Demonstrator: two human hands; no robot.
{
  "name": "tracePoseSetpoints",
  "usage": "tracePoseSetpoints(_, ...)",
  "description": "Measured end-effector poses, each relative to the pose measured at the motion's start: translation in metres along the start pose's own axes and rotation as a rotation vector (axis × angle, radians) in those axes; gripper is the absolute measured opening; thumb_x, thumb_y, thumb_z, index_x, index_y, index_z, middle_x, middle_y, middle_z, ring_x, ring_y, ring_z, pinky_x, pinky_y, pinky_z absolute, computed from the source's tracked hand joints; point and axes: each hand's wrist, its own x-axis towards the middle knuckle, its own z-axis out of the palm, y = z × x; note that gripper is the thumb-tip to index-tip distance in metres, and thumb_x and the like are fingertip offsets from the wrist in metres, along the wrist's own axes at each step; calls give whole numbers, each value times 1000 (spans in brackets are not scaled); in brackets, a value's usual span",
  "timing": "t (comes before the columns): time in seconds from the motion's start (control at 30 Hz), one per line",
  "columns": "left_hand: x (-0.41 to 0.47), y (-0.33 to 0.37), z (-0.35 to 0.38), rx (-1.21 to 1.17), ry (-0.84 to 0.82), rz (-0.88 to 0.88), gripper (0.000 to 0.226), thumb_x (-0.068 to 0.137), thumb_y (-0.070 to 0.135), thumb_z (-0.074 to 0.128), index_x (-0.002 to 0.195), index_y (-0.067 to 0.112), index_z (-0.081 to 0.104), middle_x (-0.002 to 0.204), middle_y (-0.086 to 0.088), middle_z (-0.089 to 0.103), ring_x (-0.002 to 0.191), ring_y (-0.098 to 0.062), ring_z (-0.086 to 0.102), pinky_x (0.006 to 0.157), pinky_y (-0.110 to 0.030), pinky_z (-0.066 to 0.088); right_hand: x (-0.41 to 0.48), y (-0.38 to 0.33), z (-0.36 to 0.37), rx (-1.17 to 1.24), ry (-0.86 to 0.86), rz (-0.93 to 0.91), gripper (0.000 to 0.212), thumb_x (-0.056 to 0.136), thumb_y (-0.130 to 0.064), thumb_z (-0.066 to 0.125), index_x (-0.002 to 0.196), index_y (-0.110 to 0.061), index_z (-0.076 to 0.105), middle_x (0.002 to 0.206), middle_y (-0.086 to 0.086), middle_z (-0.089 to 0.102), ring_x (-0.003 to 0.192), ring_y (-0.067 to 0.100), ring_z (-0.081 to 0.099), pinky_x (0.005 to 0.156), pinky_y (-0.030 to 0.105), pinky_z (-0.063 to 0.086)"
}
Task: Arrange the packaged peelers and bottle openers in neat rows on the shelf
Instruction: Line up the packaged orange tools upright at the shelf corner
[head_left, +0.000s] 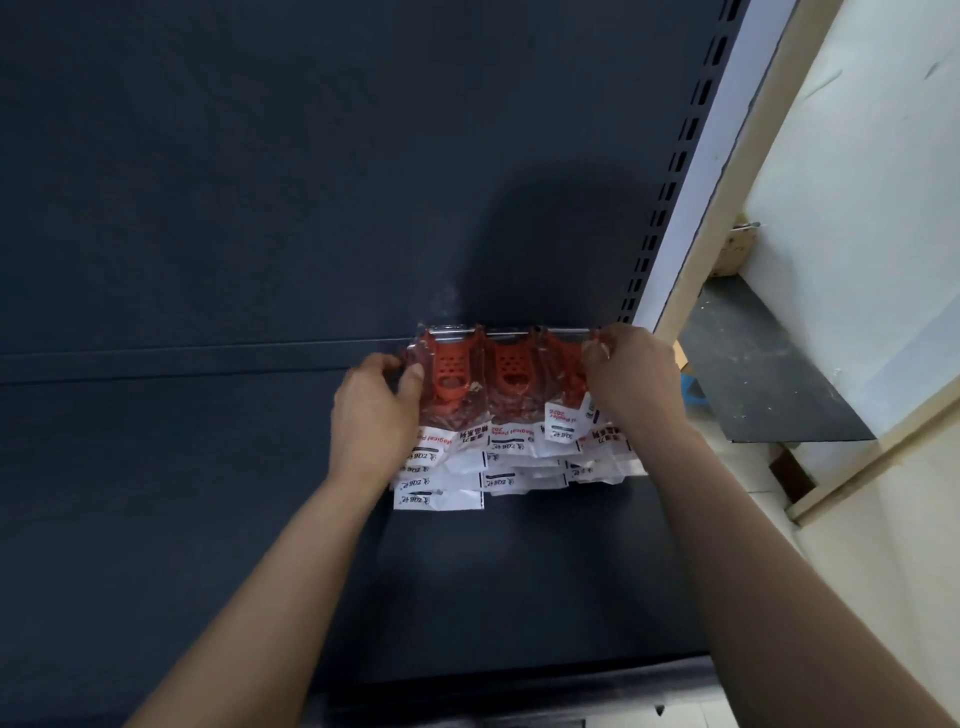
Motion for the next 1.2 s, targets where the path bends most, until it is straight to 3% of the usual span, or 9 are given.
tracePoseSetpoints(0.17, 3, 4, 2, -123, -128, -69, 23, 87, 35, 62, 92, 14, 66, 86, 2, 67, 81, -16, 63, 72, -27, 47, -6, -4, 4, 56, -97, 73, 11, 91, -21, 54, 82, -15, 57, 62, -6, 49, 57, 12, 49, 49, 22, 32)
tracePoseSetpoints(0.37, 4, 11, 6, -95, -179, -37, 16, 90, 22, 55, 89, 16, 70, 76, 1, 68, 63, -14, 61, 56, -25, 46, -9, -12, 7, 54, -69, 102, 14, 91, -20, 53, 91, -10, 63, 61, -8, 46, 55, 5, 44, 48, 20, 29)
tracePoseSetpoints(0.47, 6, 10, 4, -79, -209, -11, 18, 91, 21, 53, 89, 15, 70, 79, -4, 70, 69, -19, 63, 56, -25, 46, -10, -15, 6, 53, -63, 117, 17, 94, -21, 49, 93, -9, 61, 65, -3, 49, 56, 6, 43, 57, 23, 33)
tracePoseSetpoints(0.57, 8, 7, -1, -66, -209, 25, 21, 93, 27, 51, 92, 16, 69, 77, 4, 67, 71, -12, 61, 56, -23, 43, -12, -18, 3, -10, -21, 108, 21, 96, -22, 45, 97, -9, 62, 78, 6, 54, 63, 17, 46, 63, 27, 33)
tracePoseSetpoints(0.77, 9, 1, -11, 19, -135, 112, 21, 93, 25, 51, 99, 11, 66, 90, 1, 66, 83, -15, 59, 71, -24, 38, -20, -31, -6, -139, 29, 14, 21, 94, -26, 46, 93, -10, 60, 85, 9, 60, 80, 28, 57, 71, 36, 49)
tracePoseSetpoints(0.83, 9, -1, -18, 63, -112, 177, 21, 93, 21, 50, 102, 10, 65, 99, -3, 65, 86, -14, 57, 73, -23, 37, -25, -40, -9, -153, 31, -63, 18, 93, -24, 47, 93, -11, 60, 87, 10, 61, 87, 31, 58, 73, 37, 48)
tracePoseSetpoints(0.9, 6, -5, -28, 107, -92, 264, 19, 93, 17, 50, 103, 9, 65, 103, -5, 64, 85, -12, 53, 74, -21, 35, -33, -51, -11, -178, 28, -145, 25, 93, -24, 50, 106, -8, 63, 98, 13, 64, 94, 32, 57, 79, 39, 47)
tracePoseSetpoints(1.03, 1, -14, -56, 174, -82, 341, 25, 93, 14, 50, 114, 6, 61, 113, -9, 62, 101, -22, 57, 86, -29, 41, -50, -76, -6, -264, -27, -267, 25, 92, -26, 51, 105, -8, 63, 102, 13, 64, 97, 31, 55, 84, 39, 44)
tracePoseSetpoints(1.2, -10, -33, -100, 256, -72, 403, 29, 95, 16, 48, 120, 7, 58, 119, -8, 60, 109, -23, 54, 96, -35, 41, -78, -116, 9, -275, -128, -345, 30, 93, -30, 52, 113, -9, 61, 112, 11, 60, 106, 29, 52, 90, 38, 43)
